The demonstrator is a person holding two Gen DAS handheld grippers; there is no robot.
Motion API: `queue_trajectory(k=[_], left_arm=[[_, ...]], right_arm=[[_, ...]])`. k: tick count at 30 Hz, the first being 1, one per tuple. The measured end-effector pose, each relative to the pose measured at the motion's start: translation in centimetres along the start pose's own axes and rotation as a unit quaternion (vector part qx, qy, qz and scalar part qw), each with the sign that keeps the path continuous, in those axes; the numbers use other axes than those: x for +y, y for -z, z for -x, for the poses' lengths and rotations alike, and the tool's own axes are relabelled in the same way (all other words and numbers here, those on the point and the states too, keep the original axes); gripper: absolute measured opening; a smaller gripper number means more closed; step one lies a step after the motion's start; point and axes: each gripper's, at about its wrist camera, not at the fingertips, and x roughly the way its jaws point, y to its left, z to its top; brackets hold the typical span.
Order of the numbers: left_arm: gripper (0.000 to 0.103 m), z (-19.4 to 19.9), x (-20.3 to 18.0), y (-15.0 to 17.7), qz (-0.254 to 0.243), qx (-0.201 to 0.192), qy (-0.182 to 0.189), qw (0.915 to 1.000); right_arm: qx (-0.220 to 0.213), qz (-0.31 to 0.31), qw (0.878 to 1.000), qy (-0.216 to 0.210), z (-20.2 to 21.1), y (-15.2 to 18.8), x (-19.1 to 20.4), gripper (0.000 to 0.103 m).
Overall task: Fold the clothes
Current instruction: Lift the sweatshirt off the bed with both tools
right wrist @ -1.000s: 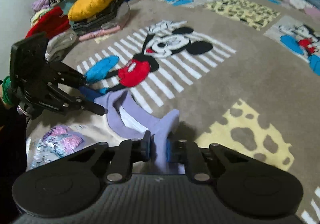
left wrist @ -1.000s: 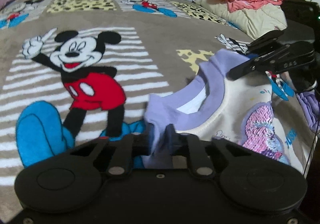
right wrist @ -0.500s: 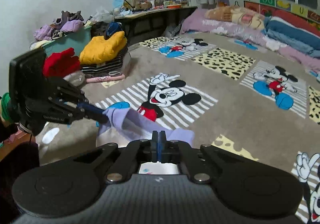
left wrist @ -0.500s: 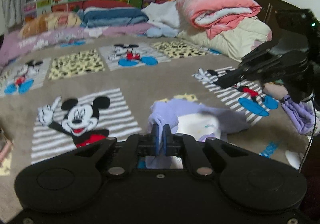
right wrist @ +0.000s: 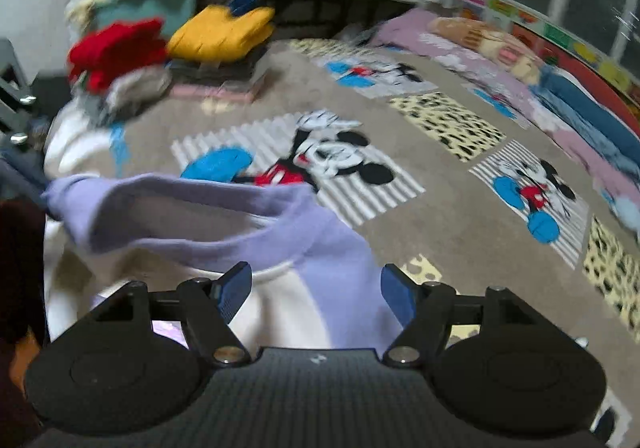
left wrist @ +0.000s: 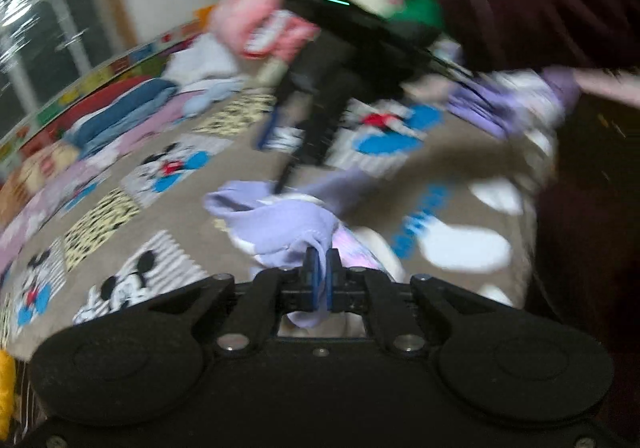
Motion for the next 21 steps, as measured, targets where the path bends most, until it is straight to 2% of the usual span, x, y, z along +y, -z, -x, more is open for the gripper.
queue_trajectory(k=[3, 6, 10, 15, 18, 21], left_arm=[[0.0, 0.1, -3.5, 1.2, -0.046, 0.013, 0.029, 0.9984], [0.0, -0.1, -5.6, 2.2, -0.066, 0.023, 0.047, 0.9964], [0.0, -0.3, -6.3, 3.2, -0.051, 0.028, 0.048, 0.9972], [0.0, -0.4, -6.0, 4.3, -0.024, 0.029, 0.046, 0.9982], [0.0, -0.3, -6.2, 5.1, -0.012, 0.031, 0.047, 0.9983], [0.0, -0.5, -6.0, 5.9, -0.001, 0.033, 0.048, 0.9983]], right_arm=[[0.012, 0.035, 0.999, -0.012, 0.9, 0.2, 1.0, 0.074], [0.023, 0.065, 0.997, -0.028, 1.4, -0.1, 1.6, 0.076], [0.043, 0.115, 0.991, -0.056, 0.7, -1.0, 2.9, 0.076], [0.091, 0.179, 0.972, -0.121, -2.1, -2.3, 5.6, 0.076], [0.126, 0.198, 0.961, -0.144, -4.6, -2.7, 6.6, 0.077], [0.141, 0.199, 0.956, -0.165, -6.6, -2.8, 6.9, 0.077]])
